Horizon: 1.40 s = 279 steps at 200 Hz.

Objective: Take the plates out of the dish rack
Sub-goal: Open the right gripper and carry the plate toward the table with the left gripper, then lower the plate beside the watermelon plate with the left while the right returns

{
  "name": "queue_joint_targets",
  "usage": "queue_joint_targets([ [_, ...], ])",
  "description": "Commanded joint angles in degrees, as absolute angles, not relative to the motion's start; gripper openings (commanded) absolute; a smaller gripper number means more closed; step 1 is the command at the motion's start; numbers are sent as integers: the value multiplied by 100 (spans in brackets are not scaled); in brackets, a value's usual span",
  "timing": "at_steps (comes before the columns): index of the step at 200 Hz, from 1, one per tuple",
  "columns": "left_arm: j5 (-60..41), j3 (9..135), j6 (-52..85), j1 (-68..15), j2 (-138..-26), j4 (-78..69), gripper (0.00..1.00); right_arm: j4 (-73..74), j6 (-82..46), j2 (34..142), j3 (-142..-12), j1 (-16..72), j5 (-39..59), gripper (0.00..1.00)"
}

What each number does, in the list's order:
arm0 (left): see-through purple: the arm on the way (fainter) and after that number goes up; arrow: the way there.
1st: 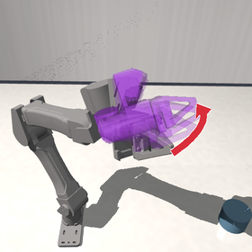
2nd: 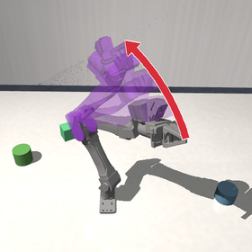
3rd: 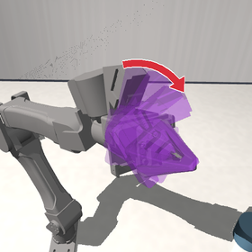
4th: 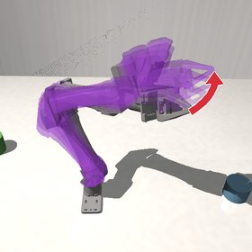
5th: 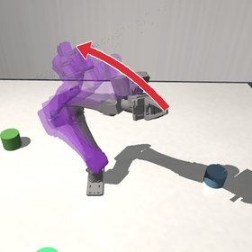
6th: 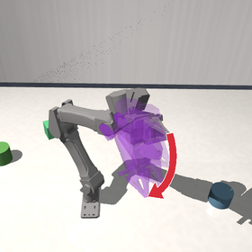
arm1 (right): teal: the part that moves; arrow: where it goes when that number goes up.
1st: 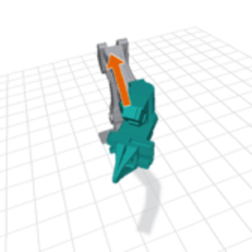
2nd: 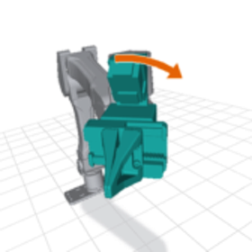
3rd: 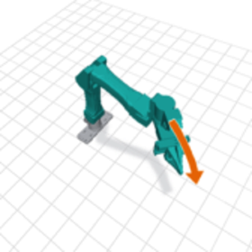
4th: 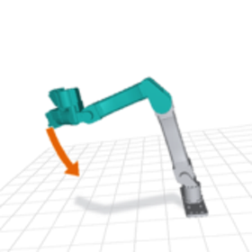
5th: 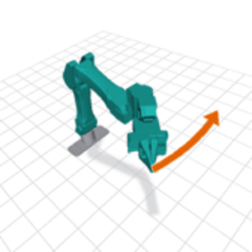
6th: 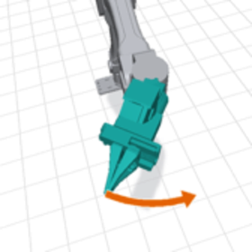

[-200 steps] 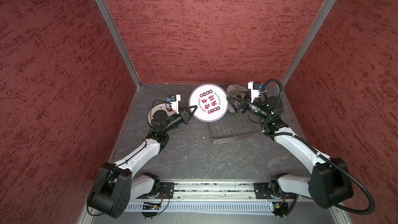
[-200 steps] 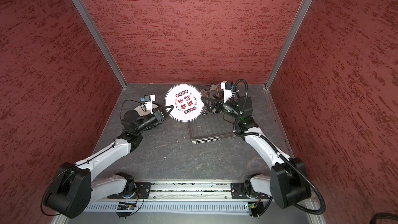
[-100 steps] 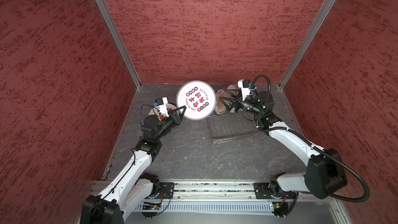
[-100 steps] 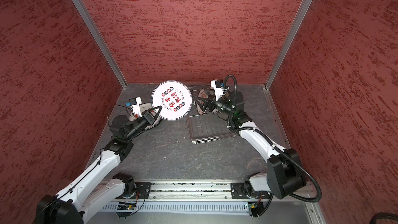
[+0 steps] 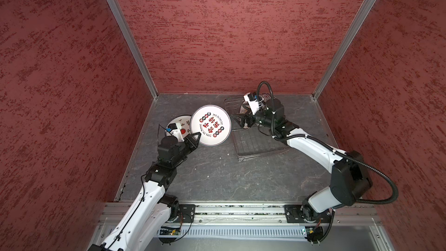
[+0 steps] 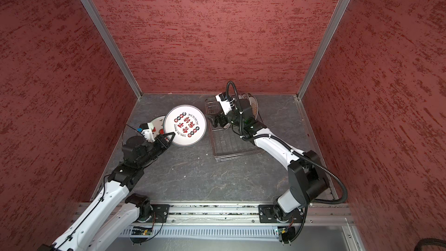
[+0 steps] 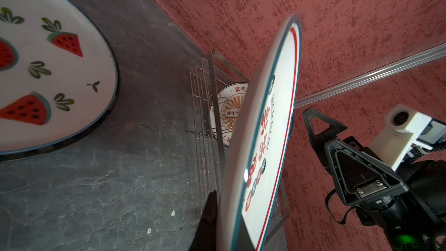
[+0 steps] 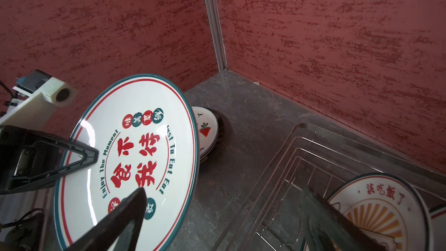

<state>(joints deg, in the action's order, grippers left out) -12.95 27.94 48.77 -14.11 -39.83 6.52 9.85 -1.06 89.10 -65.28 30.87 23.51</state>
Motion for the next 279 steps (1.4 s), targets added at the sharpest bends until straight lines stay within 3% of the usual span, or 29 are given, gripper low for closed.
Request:
queue_joint_targets([
  [1, -1055, 2794, 4992, -1328, -3807, 1181, 0, 754, 433, 8930, -6682, 3228, 1881, 97],
  [48, -1316, 2613, 5182, -1042, -3811, 1571, 0, 24, 1065, 9201, -6997, 3560, 2419, 99],
  [106, -1409, 2505, 5467, -1037, -4267, 1588, 0, 42, 1429, 9345, -6970, 3832, 2189, 99],
  [150, -1398, 2404, 5680, -1104, -4733, 1376, 0, -326, 1688, 9524, -7116, 3892, 2642, 99],
  [279, -1178, 2243, 6166, -1498, -5759, 878, 0, -884, 2062, 9868, -7400, 4191, 2431, 99],
])
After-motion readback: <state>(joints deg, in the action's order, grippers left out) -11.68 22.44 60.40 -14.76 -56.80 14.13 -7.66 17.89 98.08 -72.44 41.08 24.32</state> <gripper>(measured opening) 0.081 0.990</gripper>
